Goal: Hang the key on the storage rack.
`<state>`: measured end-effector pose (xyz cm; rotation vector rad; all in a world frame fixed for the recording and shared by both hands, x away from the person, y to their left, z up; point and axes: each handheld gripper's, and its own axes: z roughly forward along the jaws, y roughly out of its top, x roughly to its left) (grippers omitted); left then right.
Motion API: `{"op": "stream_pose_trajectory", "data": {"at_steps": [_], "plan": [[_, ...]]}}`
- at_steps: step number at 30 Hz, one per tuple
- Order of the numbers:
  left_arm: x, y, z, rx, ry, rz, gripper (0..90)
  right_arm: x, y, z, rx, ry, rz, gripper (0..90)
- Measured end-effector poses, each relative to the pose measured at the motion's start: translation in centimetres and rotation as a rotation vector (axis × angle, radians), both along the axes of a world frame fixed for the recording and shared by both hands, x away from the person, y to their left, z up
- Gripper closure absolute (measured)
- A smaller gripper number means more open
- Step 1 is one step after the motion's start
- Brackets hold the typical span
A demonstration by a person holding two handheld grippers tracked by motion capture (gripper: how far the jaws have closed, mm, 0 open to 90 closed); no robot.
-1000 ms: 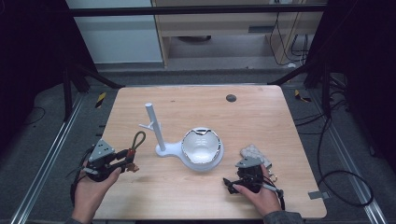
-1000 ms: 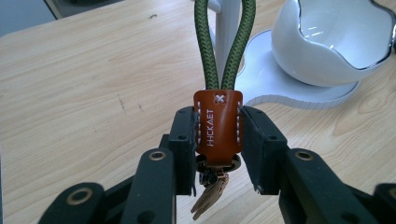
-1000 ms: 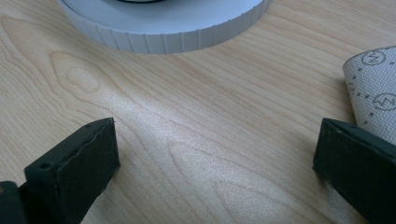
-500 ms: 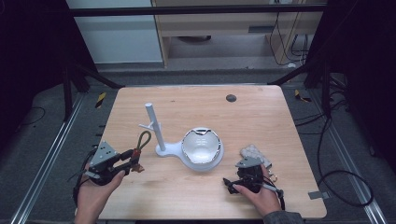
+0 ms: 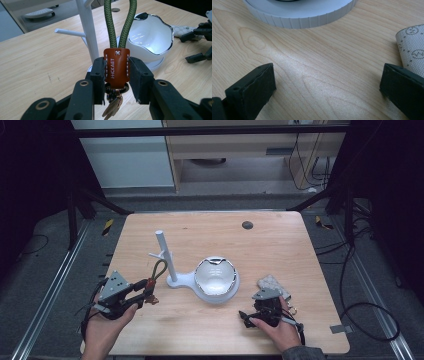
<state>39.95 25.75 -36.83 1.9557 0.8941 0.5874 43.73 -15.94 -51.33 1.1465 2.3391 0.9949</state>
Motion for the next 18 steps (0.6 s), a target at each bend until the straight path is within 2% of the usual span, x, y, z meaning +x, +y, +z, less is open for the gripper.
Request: {"op": "stream_pose_trajectory", "data": {"at_steps": [18], "plan": [[-0.3, -0.6, 1.2, -0.011, -0.026, -0.015, 65.7, 0.0, 0.0, 0.0, -0.001, 0.000, 0.000, 0.3]]}}
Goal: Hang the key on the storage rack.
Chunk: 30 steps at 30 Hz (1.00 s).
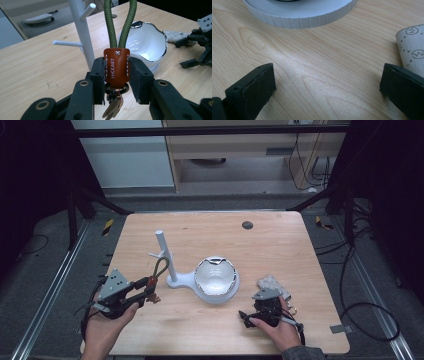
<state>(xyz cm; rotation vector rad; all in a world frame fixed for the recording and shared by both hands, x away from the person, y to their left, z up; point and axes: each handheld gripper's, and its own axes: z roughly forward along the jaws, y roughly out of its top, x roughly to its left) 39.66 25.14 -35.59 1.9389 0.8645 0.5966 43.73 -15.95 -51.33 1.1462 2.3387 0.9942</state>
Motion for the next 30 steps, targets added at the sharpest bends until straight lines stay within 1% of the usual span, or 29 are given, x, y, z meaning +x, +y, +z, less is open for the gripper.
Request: {"op": "stream_pose_trajectory", "data": {"at_steps": [24, 30], "plan": [[-0.2, -0.4, 1.6, -0.015, -0.034, -0.007, 65.7, 0.0, 0.0, 0.0, 0.001, 0.000, 0.000, 0.3], [-0.2, -0.2, 1.7, -0.024, -0.038, 0.001, 65.7, 0.0, 0.0, 0.0, 0.000, 0.000, 0.000, 0.3]]}}
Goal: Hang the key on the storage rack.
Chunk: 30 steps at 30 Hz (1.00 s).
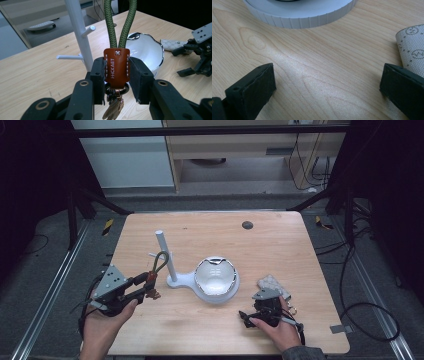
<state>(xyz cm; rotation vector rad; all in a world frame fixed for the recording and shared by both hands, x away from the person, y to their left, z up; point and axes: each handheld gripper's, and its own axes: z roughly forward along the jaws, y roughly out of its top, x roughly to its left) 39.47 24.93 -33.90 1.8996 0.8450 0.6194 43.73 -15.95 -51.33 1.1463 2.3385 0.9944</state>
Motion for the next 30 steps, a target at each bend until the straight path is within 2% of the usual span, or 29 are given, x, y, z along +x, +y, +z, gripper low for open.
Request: {"op": "stream_pose_trajectory", "data": {"at_steps": [4, 15, 30], "plan": [[0.3, 0.1, -0.1, 0.004, 0.005, 0.011, 65.7, 0.0, 0.0, 0.0, 0.000, 0.000, 0.000, 0.2], [2.7, 0.3, -1.7, 0.021, 0.045, 0.063, 65.7, 0.0, 0.0, 0.0, 0.000, 0.000, 0.000, 0.3], [4.4, -0.2, -3.2, 0.024, 0.087, 0.091, 65.7, 0.0, 0.0, 0.0, -0.001, -0.001, 0.001, 0.3]]}}
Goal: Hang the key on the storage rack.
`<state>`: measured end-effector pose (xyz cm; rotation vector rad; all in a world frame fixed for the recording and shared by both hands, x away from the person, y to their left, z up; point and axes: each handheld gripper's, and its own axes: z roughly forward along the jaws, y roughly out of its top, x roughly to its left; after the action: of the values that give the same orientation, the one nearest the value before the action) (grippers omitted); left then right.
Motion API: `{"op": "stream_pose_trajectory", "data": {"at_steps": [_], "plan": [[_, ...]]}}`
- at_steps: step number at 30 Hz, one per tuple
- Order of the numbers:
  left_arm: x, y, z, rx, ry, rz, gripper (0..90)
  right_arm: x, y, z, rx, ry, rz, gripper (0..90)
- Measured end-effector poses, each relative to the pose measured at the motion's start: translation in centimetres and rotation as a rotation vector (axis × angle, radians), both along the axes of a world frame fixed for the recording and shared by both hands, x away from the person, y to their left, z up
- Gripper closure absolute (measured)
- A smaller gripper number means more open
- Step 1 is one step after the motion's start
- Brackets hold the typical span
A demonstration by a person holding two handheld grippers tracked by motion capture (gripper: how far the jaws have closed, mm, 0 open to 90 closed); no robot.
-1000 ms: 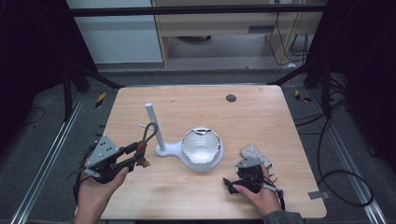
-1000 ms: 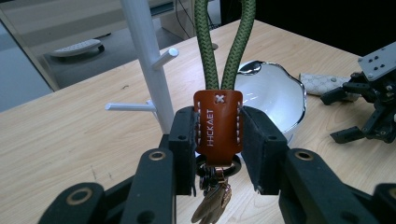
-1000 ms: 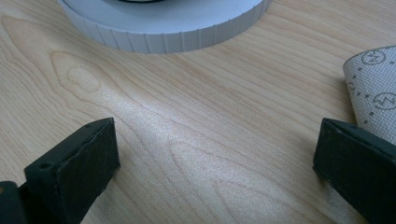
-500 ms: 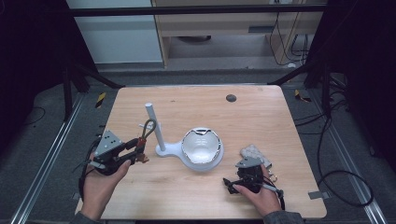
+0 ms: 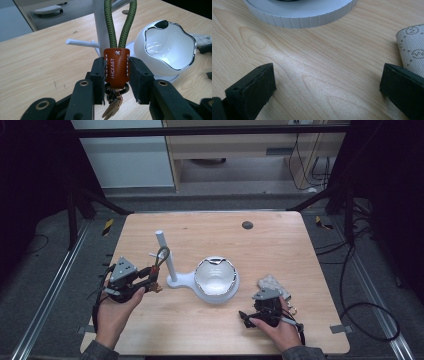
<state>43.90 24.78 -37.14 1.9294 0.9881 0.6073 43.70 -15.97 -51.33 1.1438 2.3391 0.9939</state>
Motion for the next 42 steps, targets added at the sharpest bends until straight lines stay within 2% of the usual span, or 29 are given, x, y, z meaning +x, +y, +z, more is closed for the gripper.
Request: {"op": "stream_pose_trajectory", "data": {"at_steps": [15, 24, 36, 42], "plan": [[1.0, -0.2, -1.6, -0.015, 0.036, 0.023, 65.6, 0.0, 0.0, 0.0, -0.001, 0.000, 0.000, 0.2], [1.1, -0.3, -2.0, -0.010, 0.041, 0.021, 65.7, 0.0, 0.0, 0.0, -0.002, 0.001, 0.000, 0.3], [1.3, -0.3, -2.5, -0.045, 0.043, 0.017, 65.6, -0.1, 0.0, 0.0, -0.002, 0.002, -0.002, 0.2], [1.4, -0.3, -2.6, -0.045, 0.043, 0.011, 65.4, -0.1, 0.0, 0.0, -0.002, 0.001, -0.003, 0.3]]}}
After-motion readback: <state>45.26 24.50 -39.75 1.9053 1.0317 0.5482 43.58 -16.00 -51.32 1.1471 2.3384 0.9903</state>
